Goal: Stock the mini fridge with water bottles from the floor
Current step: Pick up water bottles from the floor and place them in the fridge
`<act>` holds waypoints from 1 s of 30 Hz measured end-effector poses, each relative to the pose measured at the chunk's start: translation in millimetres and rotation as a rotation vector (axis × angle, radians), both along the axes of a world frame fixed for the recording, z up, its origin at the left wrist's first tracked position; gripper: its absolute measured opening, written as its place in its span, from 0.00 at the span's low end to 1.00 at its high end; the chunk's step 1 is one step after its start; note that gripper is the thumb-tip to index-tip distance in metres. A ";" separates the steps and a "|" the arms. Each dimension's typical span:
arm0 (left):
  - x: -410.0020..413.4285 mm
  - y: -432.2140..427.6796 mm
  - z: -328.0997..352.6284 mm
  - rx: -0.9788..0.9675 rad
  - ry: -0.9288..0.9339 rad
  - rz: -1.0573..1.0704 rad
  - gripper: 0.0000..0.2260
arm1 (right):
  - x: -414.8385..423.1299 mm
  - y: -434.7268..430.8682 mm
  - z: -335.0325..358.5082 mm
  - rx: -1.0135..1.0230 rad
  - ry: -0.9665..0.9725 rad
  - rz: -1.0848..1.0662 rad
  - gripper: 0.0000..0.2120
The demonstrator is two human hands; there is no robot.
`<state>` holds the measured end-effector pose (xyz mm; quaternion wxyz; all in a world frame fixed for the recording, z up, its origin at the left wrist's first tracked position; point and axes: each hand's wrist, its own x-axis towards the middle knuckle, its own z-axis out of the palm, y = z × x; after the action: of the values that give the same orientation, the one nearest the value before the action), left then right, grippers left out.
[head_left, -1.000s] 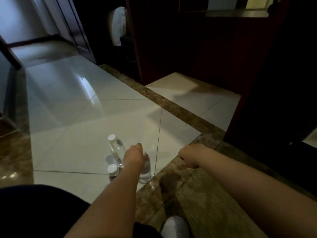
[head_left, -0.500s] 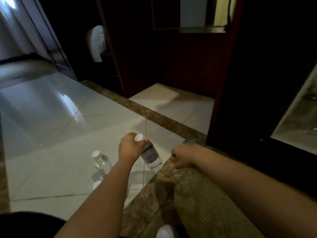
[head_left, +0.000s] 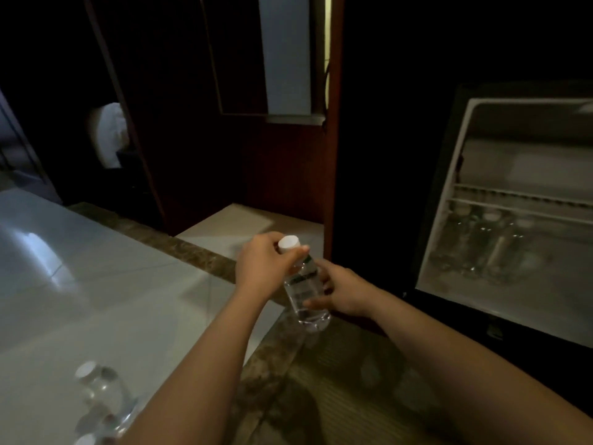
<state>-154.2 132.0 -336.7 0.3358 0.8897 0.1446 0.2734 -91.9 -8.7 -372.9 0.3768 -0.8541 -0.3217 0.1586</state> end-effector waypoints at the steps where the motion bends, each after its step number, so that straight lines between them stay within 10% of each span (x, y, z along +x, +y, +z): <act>1: 5.6 -8.4 7.8 0.019 -0.020 -0.026 0.11 | 0.9 -9.5 6.1 0.069 0.013 -0.003 0.34; 8: 29.8 -65.6 51.5 0.021 -0.153 -0.184 0.10 | 16.8 -71.6 51.4 0.091 -0.151 -0.103 0.30; 16: 57.8 -139.6 63.3 -0.630 0.027 -0.545 0.08 | 45.5 -169.3 81.4 0.045 -0.196 -0.214 0.20; 23: 81.0 -200.2 25.4 -0.554 0.256 -0.773 0.14 | 52.3 -232.4 112.1 0.101 -0.147 -0.312 0.12; 30: 110.3 -254.0 15.6 -0.557 0.097 -0.899 0.12 | 60.8 -270.6 120.7 0.141 -0.187 -0.450 0.11</act>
<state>-43.9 -122.0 -321.2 0.6366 0.7525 -0.1686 0.0121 -31.1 -279.3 -252.2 0.4296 -0.8868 -0.1673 -0.0317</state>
